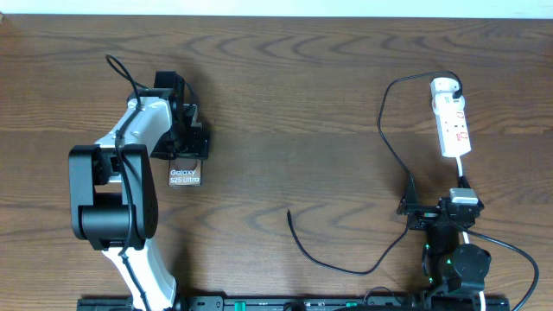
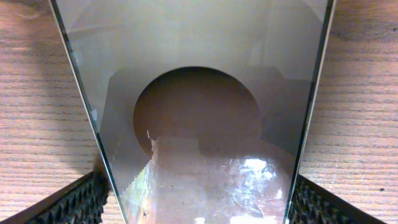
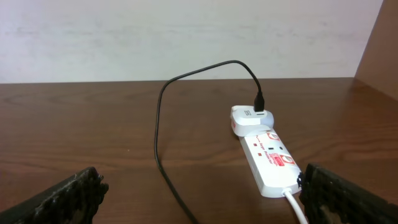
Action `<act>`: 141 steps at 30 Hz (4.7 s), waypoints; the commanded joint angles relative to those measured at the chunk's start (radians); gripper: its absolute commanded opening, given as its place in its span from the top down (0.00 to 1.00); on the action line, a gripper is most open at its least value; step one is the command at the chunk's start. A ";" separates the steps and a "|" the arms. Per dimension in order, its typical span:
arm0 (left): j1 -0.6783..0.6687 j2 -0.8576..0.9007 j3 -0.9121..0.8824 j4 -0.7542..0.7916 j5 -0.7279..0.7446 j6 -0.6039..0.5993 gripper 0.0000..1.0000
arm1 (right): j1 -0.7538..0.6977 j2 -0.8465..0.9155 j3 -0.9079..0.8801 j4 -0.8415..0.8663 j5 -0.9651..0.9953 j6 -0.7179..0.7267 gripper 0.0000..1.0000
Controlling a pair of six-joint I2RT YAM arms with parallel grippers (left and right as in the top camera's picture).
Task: Plug charger to phone and switch on socket
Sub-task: 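Close the left gripper on the phone's sides, then lift the phone with the left gripper and tilt it upright toward center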
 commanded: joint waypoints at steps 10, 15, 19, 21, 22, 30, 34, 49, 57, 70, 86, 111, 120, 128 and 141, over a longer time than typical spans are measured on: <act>0.000 0.026 -0.029 0.002 0.040 0.013 0.16 | -0.005 -0.005 -0.001 -0.005 0.008 0.013 0.01; 0.000 0.026 -0.029 0.003 0.040 0.013 0.18 | -0.005 -0.005 -0.001 -0.005 0.008 0.013 0.01; 0.000 0.026 -0.029 0.003 0.040 0.013 0.18 | -0.005 -0.005 -0.001 -0.005 0.008 0.013 0.01; 0.000 0.026 -0.029 0.005 0.040 0.013 0.18 | -0.005 -0.005 -0.001 -0.005 0.008 0.013 0.01; 0.000 0.026 -0.029 0.005 0.040 0.013 0.18 | -0.005 -0.005 -0.001 -0.005 0.008 0.013 0.01; 0.000 0.026 -0.029 0.006 0.040 0.013 0.19 | -0.005 -0.005 -0.001 -0.005 0.008 0.013 0.01; 0.000 0.026 -0.029 0.006 0.040 0.013 0.19 | -0.005 -0.005 -0.001 -0.005 0.008 0.013 0.01; 0.000 0.026 -0.029 0.006 0.040 0.014 0.24 | -0.005 -0.005 -0.001 -0.005 0.008 0.013 0.01; 0.000 0.026 -0.029 0.006 0.040 0.014 0.28 | -0.005 -0.005 -0.001 -0.005 0.008 0.013 0.01; 0.000 0.026 -0.029 0.006 0.040 0.014 0.29 | -0.005 -0.005 -0.001 -0.005 0.008 0.013 0.01; 0.000 0.026 -0.029 0.006 0.040 0.013 0.58 | -0.005 -0.005 -0.001 -0.005 0.008 0.013 0.01; 0.000 0.019 -0.009 0.013 0.041 0.013 0.93 | -0.005 -0.005 -0.001 -0.005 0.008 0.013 0.01; 0.001 -0.073 0.006 0.009 0.059 0.013 0.93 | -0.005 -0.005 -0.001 -0.005 0.008 0.013 0.01; 0.000 -0.168 0.006 0.002 0.060 0.009 0.93 | -0.005 -0.005 -0.001 -0.005 0.008 0.013 0.01; 0.001 -0.217 0.006 -0.059 0.289 -0.064 0.93 | -0.005 -0.005 -0.001 -0.005 0.008 0.013 0.01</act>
